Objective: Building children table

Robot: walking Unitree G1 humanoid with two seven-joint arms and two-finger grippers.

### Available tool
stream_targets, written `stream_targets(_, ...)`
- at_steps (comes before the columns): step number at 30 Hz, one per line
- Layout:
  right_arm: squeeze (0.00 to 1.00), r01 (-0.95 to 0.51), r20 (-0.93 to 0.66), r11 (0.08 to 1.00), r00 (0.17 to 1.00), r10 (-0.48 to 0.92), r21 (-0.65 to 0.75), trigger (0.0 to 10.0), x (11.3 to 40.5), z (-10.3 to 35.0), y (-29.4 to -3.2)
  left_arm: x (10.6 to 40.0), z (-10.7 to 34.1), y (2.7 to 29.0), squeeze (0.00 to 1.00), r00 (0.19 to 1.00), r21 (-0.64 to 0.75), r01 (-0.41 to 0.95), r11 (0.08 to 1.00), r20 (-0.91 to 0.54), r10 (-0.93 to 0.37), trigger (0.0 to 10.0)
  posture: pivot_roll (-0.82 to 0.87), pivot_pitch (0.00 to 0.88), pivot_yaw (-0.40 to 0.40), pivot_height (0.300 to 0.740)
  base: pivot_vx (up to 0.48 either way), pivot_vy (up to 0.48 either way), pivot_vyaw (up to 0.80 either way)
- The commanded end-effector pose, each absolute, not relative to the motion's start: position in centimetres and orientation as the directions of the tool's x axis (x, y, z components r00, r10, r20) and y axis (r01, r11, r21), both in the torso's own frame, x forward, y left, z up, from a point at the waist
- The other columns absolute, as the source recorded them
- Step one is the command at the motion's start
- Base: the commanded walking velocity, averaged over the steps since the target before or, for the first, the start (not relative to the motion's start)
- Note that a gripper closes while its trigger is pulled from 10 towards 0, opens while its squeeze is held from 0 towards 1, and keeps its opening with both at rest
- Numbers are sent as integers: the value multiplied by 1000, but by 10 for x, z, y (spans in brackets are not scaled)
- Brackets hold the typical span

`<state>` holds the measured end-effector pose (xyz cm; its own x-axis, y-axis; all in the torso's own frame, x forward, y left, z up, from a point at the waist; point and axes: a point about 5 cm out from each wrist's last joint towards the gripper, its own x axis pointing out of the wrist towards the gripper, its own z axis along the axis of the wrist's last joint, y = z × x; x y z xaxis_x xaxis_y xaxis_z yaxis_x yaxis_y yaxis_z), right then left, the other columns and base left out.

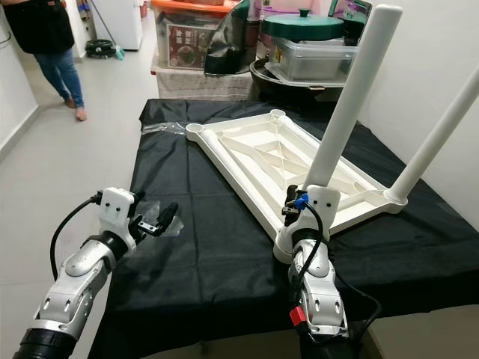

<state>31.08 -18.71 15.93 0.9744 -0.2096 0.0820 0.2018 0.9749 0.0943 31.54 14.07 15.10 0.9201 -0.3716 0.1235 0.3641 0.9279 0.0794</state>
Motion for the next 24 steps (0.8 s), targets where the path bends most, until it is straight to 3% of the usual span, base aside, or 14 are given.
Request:
stream_targets(1, 894, 188, 98, 978, 976, -196, 89, 10000, 309, 162, -184, 315, 147, 143, 0, 921, 85, 364, 927, 113, -372, 10000, 24, 0, -63, 740, 0, 0, 0)
stream_targets(5, 839, 184, 103, 979, 976, -193, 88, 10000, 308, 162, -183, 316, 147, 143, 0, 921, 85, 365, 927, 112, -372, 10000, 24, 0, -63, 740, 0, 0, 0)
stream_targets(6, 565, 181, 108, 980, 976, -190, 85, 10000, 308, 164, -183, 316, 147, 143, 0, 921, 85, 364, 927, 113, -372, 10000, 24, 0, -63, 740, 0, 0, 0)
stream_targets(7, 565, 181, 108, 980, 976, -190, 85, 10000, 308, 164, -183, 316, 147, 143, 0, 921, 85, 364, 927, 113, -372, 10000, 24, 0, -63, 740, 0, 0, 0)
stream_targets(8, 0, 180, 126, 980, 974, -189, 81, 10000, 309, 168, -183, 316, 147, 142, 0, 921, 85, 365, 927, 112, -373, 10000, 23, 0, -61, 740, 0, 0, 0)
stream_targets(24, 0, 162, 157, 986, 974, -165, 33, 10000, 304, 181, -198, 316, 146, 142, 0, 918, 85, 373, 924, 108, -380, 10000, 12, 0, -56, 740, 0, 0, 0)
